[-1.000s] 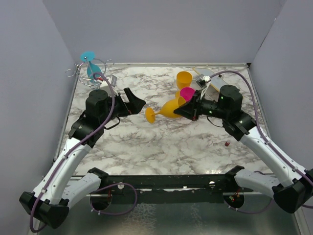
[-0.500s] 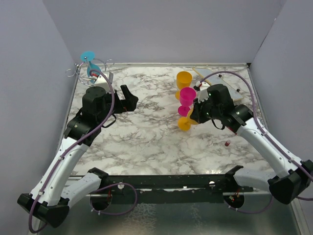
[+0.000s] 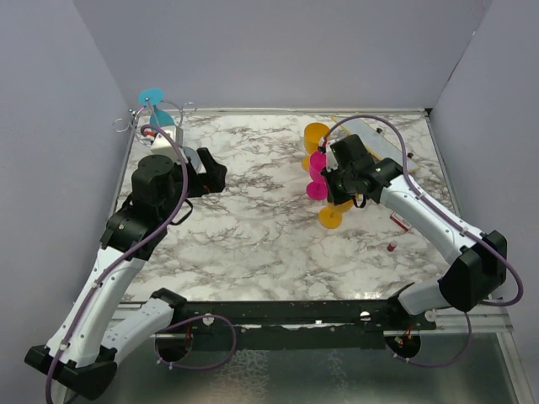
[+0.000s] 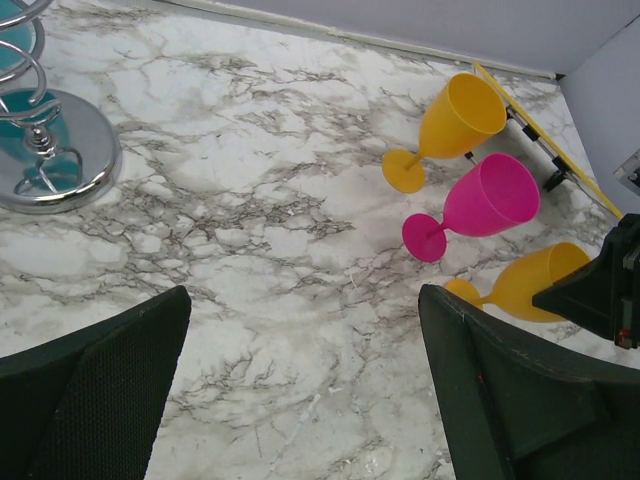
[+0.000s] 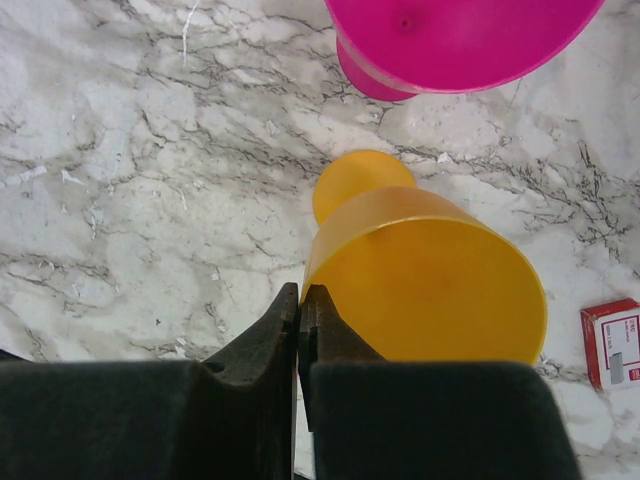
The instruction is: Take the wine glass off the wine glass rack
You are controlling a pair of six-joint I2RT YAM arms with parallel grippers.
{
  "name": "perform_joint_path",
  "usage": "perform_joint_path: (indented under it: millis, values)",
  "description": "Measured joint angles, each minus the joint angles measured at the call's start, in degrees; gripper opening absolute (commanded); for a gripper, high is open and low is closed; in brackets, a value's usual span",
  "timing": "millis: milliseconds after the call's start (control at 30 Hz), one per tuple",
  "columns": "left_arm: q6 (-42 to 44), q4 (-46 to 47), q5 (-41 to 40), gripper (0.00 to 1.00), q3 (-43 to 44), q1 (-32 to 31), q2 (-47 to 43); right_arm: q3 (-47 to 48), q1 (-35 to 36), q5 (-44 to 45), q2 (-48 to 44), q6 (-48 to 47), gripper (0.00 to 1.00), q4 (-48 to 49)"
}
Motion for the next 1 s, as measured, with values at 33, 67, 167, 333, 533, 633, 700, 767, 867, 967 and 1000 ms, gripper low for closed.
perform_joint_path:
  millis: [33,67,167,333,533,633,700,767,867,967,1000]
  values:
    - [0.1,0.0,-0.6,0.99,0.0,0.0,-0.1,0.0,0.1,0.0,0.2,-0.1,0.01,-0.3]
    - [0.1,-0.1,-0.6,0.99,0.0,0.0,-0.4,0.0,0.3,0.0,0.2,-0.2,0.01,-0.5]
    - [0.3,-0.3,-1.2,0.99,0.0,0.0,-0.4,0.0,0.9,0.2,0.3,-0.2,0.01,-0.7]
    - [0.3,-0.5,-1.4,0.99,0.0,0.0,0.5,0.0,2.2,0.3,1.0,-0.2,0.08,-0.4]
    - [0.3,-0.7,-1.4,0.99,0.0,0.0,1.4,0.0,3.6,0.4,1.4,-0.2,0.35,0.4]
    - [0.3,-0.8,-1.4,0.99,0.0,0.0,1.4,-0.1,3.8,0.4,1.2,-0.4,0.41,1.3]
    - [0.3,-1.0,-1.4,0.99,0.4,0.0,1.5,-0.5,3.8,0.2,0.3,-0.7,0.47,2.1]
    - [0.3,-1.2,-1.4,0.99,1.3,0.0,1.9,-1.7,3.8,-0.9,-2.3,-1.2,0.53,4.0]
    - [0.2,-1.6,-1.4,0.99,3.6,0.0,2.9,-5.6,3.8,-3.9,-9.7,-2.0,0.63,8.6]
    - [0.4,-2.2,-1.6,0.99,6.8,0.0,4.8,-10.1,3.8,-7.4,-19.2,-2.7,0.7,14.3]
    - [0.6,-2.4,-1.9,0.99,8.0,0.0,5.5,-11.3,3.8,-8.2,-22.1,-2.8,0.71,16.2]
